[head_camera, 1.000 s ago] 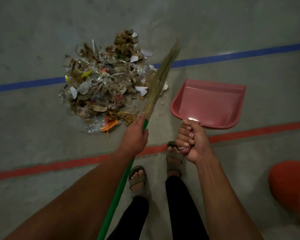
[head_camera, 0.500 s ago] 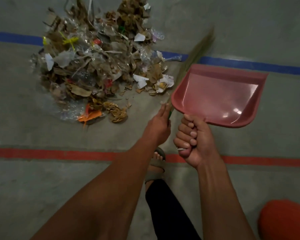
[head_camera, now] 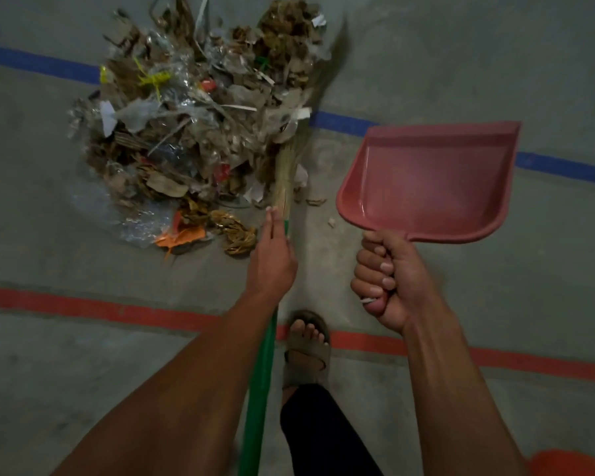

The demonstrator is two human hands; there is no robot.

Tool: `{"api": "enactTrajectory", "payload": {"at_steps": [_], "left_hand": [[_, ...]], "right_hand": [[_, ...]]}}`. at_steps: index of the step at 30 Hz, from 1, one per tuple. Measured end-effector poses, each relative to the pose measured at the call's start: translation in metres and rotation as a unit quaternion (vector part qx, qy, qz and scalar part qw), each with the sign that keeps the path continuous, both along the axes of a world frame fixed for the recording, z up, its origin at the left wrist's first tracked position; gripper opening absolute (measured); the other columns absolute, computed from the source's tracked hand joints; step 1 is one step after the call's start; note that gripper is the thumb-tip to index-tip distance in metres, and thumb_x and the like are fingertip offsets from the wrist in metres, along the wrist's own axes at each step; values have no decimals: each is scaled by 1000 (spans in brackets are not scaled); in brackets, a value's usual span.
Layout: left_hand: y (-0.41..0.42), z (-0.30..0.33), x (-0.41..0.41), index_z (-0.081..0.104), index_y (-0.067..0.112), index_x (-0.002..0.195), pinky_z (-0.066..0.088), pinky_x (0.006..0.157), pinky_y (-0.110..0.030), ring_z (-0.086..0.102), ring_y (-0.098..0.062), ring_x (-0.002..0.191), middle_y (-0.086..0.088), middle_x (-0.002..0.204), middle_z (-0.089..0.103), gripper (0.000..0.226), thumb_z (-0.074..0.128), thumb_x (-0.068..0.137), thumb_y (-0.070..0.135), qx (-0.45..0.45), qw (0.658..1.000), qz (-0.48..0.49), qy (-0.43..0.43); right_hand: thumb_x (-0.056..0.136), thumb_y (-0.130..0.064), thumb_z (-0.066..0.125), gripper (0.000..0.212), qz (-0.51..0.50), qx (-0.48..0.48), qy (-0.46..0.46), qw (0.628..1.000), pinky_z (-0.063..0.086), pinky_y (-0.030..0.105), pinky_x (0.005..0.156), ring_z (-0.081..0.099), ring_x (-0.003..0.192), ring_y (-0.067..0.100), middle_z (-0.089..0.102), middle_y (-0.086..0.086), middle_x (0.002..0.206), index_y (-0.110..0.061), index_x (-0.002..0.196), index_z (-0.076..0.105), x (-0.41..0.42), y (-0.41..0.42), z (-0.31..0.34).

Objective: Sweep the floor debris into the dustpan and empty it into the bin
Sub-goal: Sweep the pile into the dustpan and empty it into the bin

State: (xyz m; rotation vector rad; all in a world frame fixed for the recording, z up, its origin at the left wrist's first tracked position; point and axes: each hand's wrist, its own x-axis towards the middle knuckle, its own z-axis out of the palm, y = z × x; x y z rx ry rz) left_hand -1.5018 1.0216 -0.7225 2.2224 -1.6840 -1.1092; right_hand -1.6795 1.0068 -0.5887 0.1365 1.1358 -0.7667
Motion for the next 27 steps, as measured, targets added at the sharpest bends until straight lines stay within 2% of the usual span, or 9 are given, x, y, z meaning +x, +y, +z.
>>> {"api": "enactTrajectory", "payload": {"at_steps": [3, 8, 14, 17, 20, 23, 27], "left_hand": [[11, 7, 22, 8, 16, 166, 35, 116, -40, 26, -24, 153, -1, 173, 10, 64, 38, 109, 24, -32, 999, -4, 21], [36, 12, 37, 6, 20, 166, 29, 119, -36, 22, -20, 155, 2, 173, 11, 65, 38, 110, 29, -41, 998, 12, 40], [69, 27, 21, 8, 20, 166, 30, 119, -33, 24, -19, 153, 1, 172, 12, 65, 39, 110, 29, -49, 995, -30, 79], [87, 28, 11, 2, 24, 166, 37, 116, -37, 32, -24, 150, 4, 173, 6, 65, 36, 110, 30, -30, 991, -85, 99], [105, 15, 6, -9, 30, 163, 48, 105, -49, 46, -36, 139, 9, 173, -5, 76, 42, 107, 27, 12, 981, -174, 83], [118, -5, 12, -13, 31, 162, 52, 97, -50, 54, -41, 128, 12, 171, -13, 94, 57, 100, 24, 77, 964, -252, 36], [107, -7, 41, -5, 20, 165, 51, 99, -48, 54, -39, 129, 4, 172, -10, 85, 49, 99, 13, 120, 963, -239, -31]], "right_hand": [[96, -19, 51, 34, 22, 6, 8, 1000, 18, 18, 31, 18, 31, 4, 23, -9, 45, -23, 66, 37, 6, 7, 0], [96, -19, 52, 34, 37, -6, 19, 999, 19, 18, 32, 17, 31, 5, 21, -8, 46, -24, 66, 37, 11, 22, 3], [99, -19, 50, 36, 5, -10, 37, 999, 19, 19, 31, 17, 31, 4, 22, -8, 45, -23, 66, 36, 16, 48, 10], [99, -18, 49, 37, -4, -2, 63, 998, 19, 19, 31, 17, 30, 5, 22, -8, 44, -23, 65, 36, 12, 60, 13], [99, -17, 48, 38, -22, -6, 85, 996, 17, 19, 32, 16, 30, 5, 22, -8, 44, -22, 64, 36, 11, 68, 16], [99, -17, 48, 38, -23, -3, 93, 995, 17, 19, 31, 17, 29, 5, 22, -8, 43, -22, 63, 36, 14, 78, 16], [98, -18, 49, 36, 0, 5, 91, 996, 18, 19, 32, 17, 30, 5, 21, -8, 44, -23, 65, 36, 25, 92, 11]]}}
